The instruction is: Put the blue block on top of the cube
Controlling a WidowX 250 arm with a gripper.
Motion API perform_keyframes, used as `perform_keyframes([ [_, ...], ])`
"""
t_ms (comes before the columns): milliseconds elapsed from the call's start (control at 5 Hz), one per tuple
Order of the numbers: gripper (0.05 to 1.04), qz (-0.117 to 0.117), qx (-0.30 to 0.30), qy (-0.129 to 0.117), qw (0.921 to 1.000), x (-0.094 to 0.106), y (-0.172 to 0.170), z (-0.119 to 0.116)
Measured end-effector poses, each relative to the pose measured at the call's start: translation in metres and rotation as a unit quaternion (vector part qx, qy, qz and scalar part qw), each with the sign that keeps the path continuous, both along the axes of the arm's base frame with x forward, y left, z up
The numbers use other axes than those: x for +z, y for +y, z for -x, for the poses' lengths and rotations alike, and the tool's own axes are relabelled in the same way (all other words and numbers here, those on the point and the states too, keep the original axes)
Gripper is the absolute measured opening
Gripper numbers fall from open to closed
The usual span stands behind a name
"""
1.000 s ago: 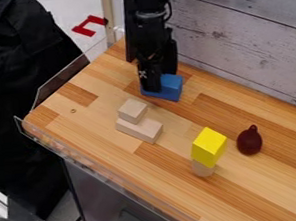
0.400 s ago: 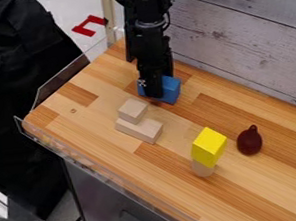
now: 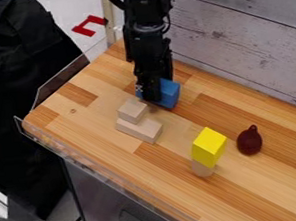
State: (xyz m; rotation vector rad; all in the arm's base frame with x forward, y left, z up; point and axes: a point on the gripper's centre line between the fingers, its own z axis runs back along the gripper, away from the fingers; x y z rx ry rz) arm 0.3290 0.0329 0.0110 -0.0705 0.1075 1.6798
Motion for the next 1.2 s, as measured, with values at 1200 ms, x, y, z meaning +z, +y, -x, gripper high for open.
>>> perform_keyframes([
  [1200,0.581,-0.009,0.017,-0.038,0.9991,0.025,0.013,0.050],
])
